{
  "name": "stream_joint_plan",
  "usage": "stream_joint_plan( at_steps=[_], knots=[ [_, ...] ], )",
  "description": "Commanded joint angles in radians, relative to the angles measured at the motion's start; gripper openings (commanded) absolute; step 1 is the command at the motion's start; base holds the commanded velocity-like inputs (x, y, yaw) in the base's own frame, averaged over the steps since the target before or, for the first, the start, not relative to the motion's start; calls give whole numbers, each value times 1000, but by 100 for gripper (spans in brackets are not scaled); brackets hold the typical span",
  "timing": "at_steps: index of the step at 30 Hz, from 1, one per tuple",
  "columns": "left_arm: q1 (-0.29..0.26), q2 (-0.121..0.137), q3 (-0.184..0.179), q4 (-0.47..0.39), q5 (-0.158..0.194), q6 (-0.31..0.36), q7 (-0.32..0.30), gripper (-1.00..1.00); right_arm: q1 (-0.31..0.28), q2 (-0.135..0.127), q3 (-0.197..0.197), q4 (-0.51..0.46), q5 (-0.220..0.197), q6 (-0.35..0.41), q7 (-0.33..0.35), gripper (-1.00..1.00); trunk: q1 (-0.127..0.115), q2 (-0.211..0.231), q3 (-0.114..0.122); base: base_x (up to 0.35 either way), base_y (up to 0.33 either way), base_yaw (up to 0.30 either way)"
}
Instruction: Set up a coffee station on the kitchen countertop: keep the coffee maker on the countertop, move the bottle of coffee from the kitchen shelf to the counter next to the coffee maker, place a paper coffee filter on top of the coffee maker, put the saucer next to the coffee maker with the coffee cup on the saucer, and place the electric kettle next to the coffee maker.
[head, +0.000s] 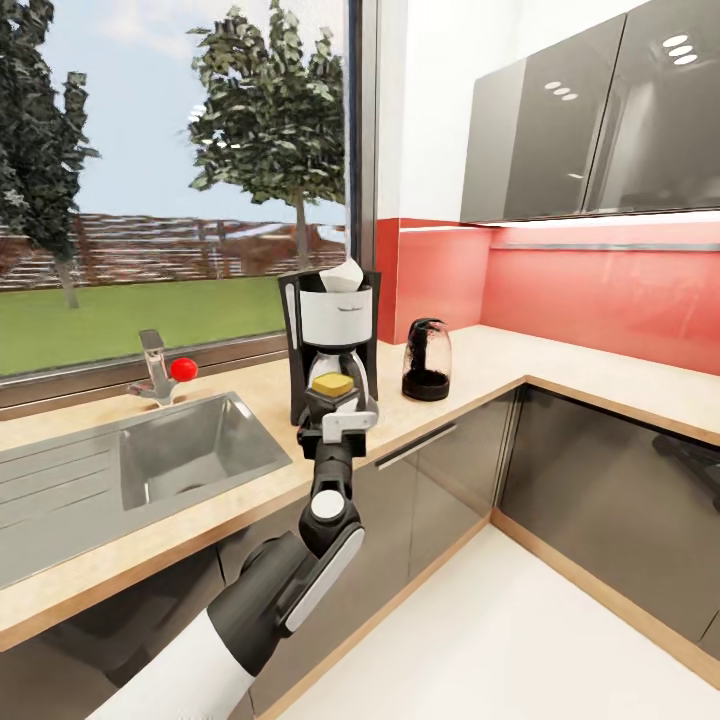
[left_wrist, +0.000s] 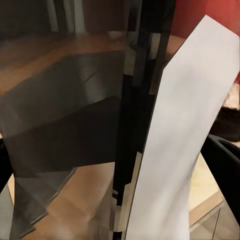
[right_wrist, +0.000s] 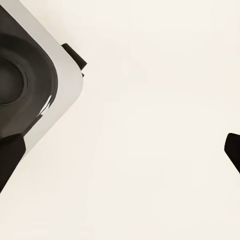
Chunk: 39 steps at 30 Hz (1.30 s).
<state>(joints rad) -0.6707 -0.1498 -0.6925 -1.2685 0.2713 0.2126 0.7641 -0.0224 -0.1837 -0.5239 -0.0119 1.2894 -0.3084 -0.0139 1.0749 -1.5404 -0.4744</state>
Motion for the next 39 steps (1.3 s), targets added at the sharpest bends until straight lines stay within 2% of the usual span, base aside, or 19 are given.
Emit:
stream_joint_plan(
  at_steps=[1, 21, 24, 29, 39],
  knots=[
    [-1, 0, -2, -1, 3, 4, 7, -100, -1, 0, -8, 1, 10, -3, -1, 100, 0, -1, -1, 0, 0, 0],
    [-1, 0, 0, -1, 3, -1, 9, -100, -1, 0, -8, 1, 10, -3, -1, 100, 0, -1, -1, 0, 0, 0],
    [-1, -1, 11, -2, 4, -1, 9, -100, -1, 0, -8, 1, 10, -3, -1, 100, 11, -22, -11, 0, 0, 0],
    [-1, -1, 32, -2, 4, -1, 9, -100, -1, 0, -8, 1, 10, -3, -1, 100, 15, -29, -14, 0, 0, 0],
    [-1, -1, 36, -2, 5, -1, 8, -100, -1, 0, -8, 0, 10, -3, -1, 100, 42, -78, -36, 0, 0, 0]
  ],
)
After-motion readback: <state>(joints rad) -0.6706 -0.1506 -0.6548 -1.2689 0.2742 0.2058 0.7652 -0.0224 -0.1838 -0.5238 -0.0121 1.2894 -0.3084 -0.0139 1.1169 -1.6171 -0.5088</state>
